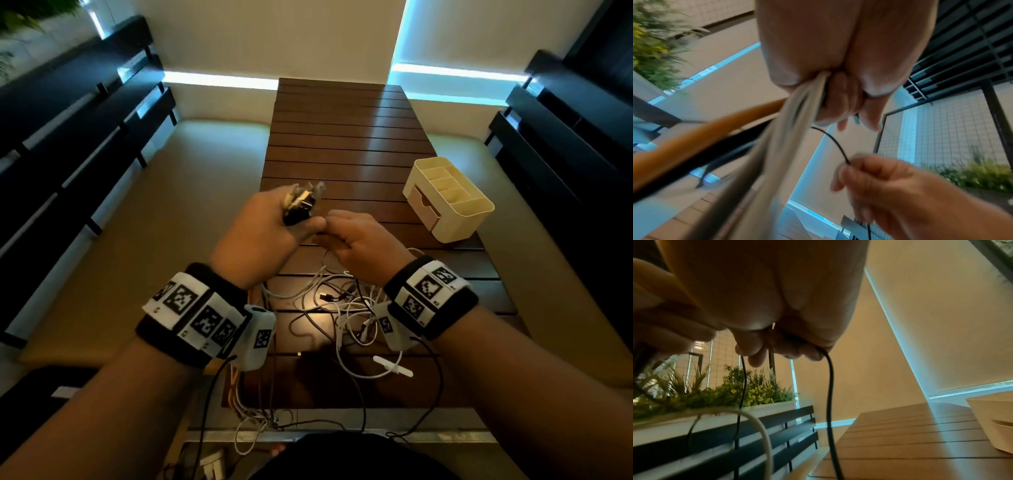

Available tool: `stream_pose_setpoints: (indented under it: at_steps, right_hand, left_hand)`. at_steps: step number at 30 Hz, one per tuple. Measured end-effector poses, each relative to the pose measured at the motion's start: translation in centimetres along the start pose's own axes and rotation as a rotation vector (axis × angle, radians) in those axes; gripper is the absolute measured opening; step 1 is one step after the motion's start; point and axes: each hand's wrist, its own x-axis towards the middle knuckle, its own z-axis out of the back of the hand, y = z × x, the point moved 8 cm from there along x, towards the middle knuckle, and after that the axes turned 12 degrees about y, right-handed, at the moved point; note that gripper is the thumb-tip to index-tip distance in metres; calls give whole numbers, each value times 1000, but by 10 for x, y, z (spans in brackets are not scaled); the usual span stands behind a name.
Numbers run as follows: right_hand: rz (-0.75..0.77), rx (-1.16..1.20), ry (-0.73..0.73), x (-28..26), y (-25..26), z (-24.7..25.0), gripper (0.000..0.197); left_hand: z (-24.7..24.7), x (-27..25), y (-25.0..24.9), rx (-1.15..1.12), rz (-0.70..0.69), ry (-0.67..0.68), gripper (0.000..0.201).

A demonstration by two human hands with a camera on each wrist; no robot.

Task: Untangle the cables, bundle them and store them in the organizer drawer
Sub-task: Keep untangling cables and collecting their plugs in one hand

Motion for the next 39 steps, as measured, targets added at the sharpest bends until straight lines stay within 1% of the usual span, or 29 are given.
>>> stream_pose_setpoints:
  at_steps: [1,2,3,4,5,7,10,11,13,15,17,19,20,21,22,23,26,27,28,30,32,34,35,37,39]
  right_hand:
    - [24,3,-20,1,4,5,15]
    - [40,1,-48,1,7,12,16]
    - [38,-9,-73,2,8,18,16]
    - [19,-17,-90,1,7,24,14]
    - [-19,-18,-99,0,2,26,12]
    - [-141,8,-85,-5,-16,23,5]
    - [-373,52,-4,-20,-56,6,5]
    - [-444,82,15,-26,-69,1,5]
    - [-526,167,3,-37,-84,-1,8]
    - [-543,233,-71,-42,-87,6,11]
    - [-501,264,-202,-42,-84,21,12]
    - [-451,286,-350,-42,-82,39,11]
    - [-433,288,-401,-42,-84,45,10]
    - [-427,283,-419,-42,-88,47,8]
    - [-428,268,-403,-42,-92,46,9]
    - [-431,242,-363,-42,-97,42,11]
    - [-395,127,-231,-43,-101,23,14]
    - [-374,105,-212,-43,-98,17,14]
    - [-350,99,-203,-42,-93,13,14]
    - [-297,100,-209,-37,-79,8,15]
    - [-248,121,-242,-32,-65,10,16]
    - [-208,151,-264,-31,-54,16,15]
    - [-190,159,-266,-32,-49,19,14]
    - [-190,181,-218,-36,-42,21,13]
    - [-264,254,-48,-44,-38,11,8]
  left_hand:
    - [-6,3,5,38,38,59,11]
    - [-9,4,8,62,69,90,14]
    - [-9,4,11,71,87,88,16]
    - [-4,3,12,62,89,55,15]
    - [3,0,12,35,89,-6,14]
    - [21,-5,18,-59,111,-151,11]
    - [45,-16,30,-361,112,-296,16]
    - [53,-19,34,-438,106,-340,18]
    - [63,-23,40,-470,111,-382,18]
    - [62,-25,48,-429,165,-363,16]
    - [53,-25,61,-393,259,-297,19]
    - [39,-24,67,-272,337,-184,19]
    - [31,-24,66,-212,360,-104,15]
    - [24,-24,63,-171,373,-28,11]
    - [21,-23,60,-149,375,16,8]
    - [22,-22,57,-134,357,13,7]
    - [36,-18,42,-134,270,-149,13]
    - [35,-15,34,-138,240,-167,12]
    - [29,-11,25,-134,218,-138,12]
    - [5,-1,12,-78,195,11,14]
    - [-17,8,10,47,191,150,19]
    - [-28,11,17,120,219,221,20]
    - [-29,10,19,129,229,232,20]
    - [-21,8,21,62,218,187,18]
    - [-4,4,25,-90,186,76,20]
